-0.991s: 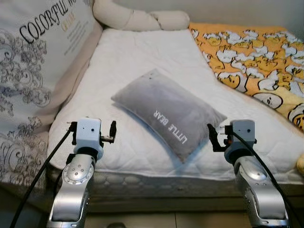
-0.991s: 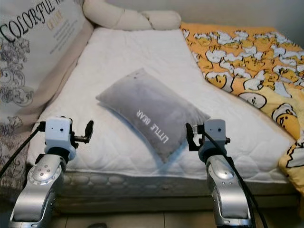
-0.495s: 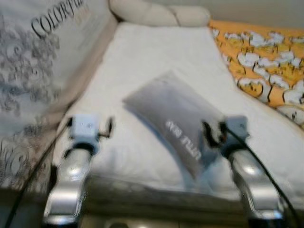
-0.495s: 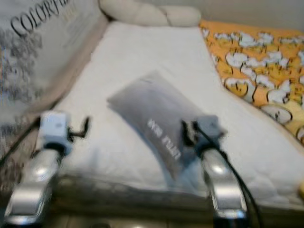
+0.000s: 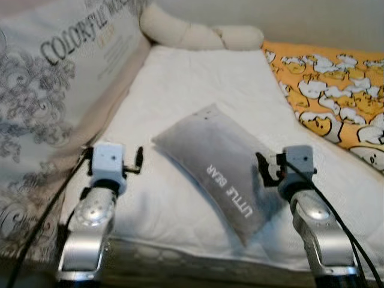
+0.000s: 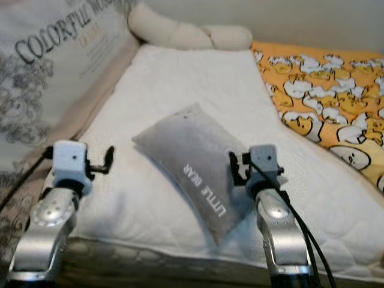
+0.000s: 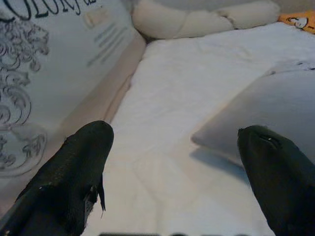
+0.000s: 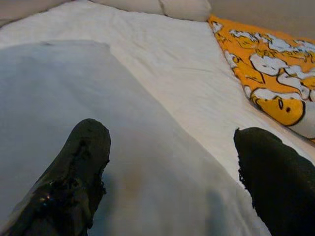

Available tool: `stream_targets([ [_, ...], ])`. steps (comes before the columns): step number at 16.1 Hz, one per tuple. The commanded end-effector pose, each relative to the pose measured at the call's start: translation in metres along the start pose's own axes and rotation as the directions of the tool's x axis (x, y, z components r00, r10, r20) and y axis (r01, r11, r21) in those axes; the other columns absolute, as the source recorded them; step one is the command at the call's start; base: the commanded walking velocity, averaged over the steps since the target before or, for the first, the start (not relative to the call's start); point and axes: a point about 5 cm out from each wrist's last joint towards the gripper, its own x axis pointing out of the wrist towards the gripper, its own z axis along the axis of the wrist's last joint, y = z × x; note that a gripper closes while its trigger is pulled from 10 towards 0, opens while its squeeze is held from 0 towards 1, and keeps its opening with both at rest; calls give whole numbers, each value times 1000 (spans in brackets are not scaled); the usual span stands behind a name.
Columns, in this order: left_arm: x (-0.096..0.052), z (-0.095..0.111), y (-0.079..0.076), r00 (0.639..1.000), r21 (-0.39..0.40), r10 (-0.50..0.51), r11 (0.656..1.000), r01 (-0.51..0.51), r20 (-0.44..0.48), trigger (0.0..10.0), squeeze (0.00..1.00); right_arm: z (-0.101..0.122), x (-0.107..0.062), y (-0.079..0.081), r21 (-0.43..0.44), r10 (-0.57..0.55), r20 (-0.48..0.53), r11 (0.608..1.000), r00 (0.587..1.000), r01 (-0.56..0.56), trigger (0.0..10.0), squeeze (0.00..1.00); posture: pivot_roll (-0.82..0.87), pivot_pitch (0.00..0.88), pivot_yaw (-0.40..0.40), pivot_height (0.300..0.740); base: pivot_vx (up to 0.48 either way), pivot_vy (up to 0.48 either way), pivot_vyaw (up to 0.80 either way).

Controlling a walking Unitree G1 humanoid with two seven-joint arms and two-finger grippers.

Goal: Clean up the room

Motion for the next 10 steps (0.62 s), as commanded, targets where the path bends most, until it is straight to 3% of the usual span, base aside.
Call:
stream_targets([
  [1, 1, 2, -5, 1000, 2, -22, 1000, 22, 3, 10000, 0, 0, -2, -8, -5, -27, 6, 1000, 1000, 27, 10000, 0, 102, 0, -21, 740, 0, 0, 0],
  [7, 5, -2, -10, 998, 29, -56, 998, 56, -15, 10000, 0, 3, 3, -12, -43, -36, 22, 998, 999, 37, 10000, 0, 96, 0, -12, 740, 0, 0, 0],
  [10, 29, -15, -25, 977, 122, -182, 973, 195, -111, 10000, 0, 10, 28, -47, -148, -136, 12, 980, 991, 137, 10000, 0, 76, 0, -7, 740, 0, 0, 0],
])
